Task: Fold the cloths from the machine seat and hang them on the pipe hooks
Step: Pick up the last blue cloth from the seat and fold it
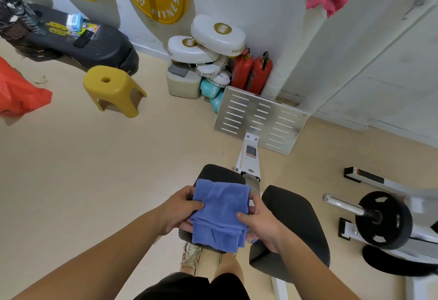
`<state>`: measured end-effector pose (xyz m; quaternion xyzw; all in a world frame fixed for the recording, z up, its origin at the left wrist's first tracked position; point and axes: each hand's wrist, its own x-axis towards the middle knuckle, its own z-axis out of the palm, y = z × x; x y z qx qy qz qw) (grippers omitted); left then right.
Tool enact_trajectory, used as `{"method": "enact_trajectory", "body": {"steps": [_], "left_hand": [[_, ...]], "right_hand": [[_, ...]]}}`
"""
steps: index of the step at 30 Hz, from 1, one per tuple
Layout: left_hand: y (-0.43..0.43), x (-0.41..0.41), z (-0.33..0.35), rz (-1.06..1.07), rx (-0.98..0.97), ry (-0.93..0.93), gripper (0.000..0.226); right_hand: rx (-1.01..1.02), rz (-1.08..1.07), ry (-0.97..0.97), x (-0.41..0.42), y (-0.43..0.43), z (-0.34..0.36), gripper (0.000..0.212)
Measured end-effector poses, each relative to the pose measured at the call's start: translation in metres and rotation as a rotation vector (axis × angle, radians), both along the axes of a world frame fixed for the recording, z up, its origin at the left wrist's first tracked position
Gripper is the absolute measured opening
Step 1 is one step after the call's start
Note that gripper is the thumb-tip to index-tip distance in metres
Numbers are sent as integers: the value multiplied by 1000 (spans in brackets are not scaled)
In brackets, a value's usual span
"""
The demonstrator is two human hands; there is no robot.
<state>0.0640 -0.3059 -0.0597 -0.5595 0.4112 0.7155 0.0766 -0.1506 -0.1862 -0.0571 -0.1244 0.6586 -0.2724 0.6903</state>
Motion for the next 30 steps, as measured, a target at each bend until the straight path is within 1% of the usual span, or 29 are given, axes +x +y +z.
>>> {"method": "enact_trajectory", "body": {"steps": [4,6,9,11,12,14,16,17,18,20,21,22,24,25,27,28,30], "left_hand": [[-2,6,-3,92,67,60,35],[-7,4,-2,169,64,124,37],[-15,2,2,281,64,222,34],[-16,1,2,339,65,268,33],[-15,1,1,359,71,282,33],[-13,3,-1,401,108,289,35],[-13,4,-5,446,154,286,31],[-12,5,-7,441,129,263,29],[-11,4,-9,370,41,208,26],[-2,3,-16,113,-266,52,15],[4,3,-21,-6,-416,-3,6],[11,2,-26,-123,-549,-31,8],[24,0,-39,-302,-741,-63,23],[29,-1,-43,-323,-789,-91,25],[33,0,-45,-242,-811,-140,29],[34,2,-48,-196,-806,-168,39],[36,9,-53,-206,-764,-272,71]], "right_hand": [[-28,-102,9,-2,-1,-7,48],[-75,-123,83,-3,-5,-9,43],[-148,-127,211,-7,-14,-9,27],[-182,-129,238,-12,-19,-8,28],[-180,-127,222,-15,-20,-10,27],[-142,-158,113,-19,-20,-14,17],[-88,-230,-11,-19,-21,-16,25],[-71,-224,-15,-17,-21,-15,28],[-73,-159,60,-15,-22,-13,25],[-122,68,291,-7,-21,-11,15],[-152,169,371,-1,-18,-14,12],[-172,243,436,6,-15,-17,13],[-178,319,566,19,-10,-26,20],[-168,341,618,23,-9,-28,23],[-150,386,700,26,-9,-28,25],[-146,415,730,25,-9,-27,27],[-110,439,751,25,-8,-28,32]]}}
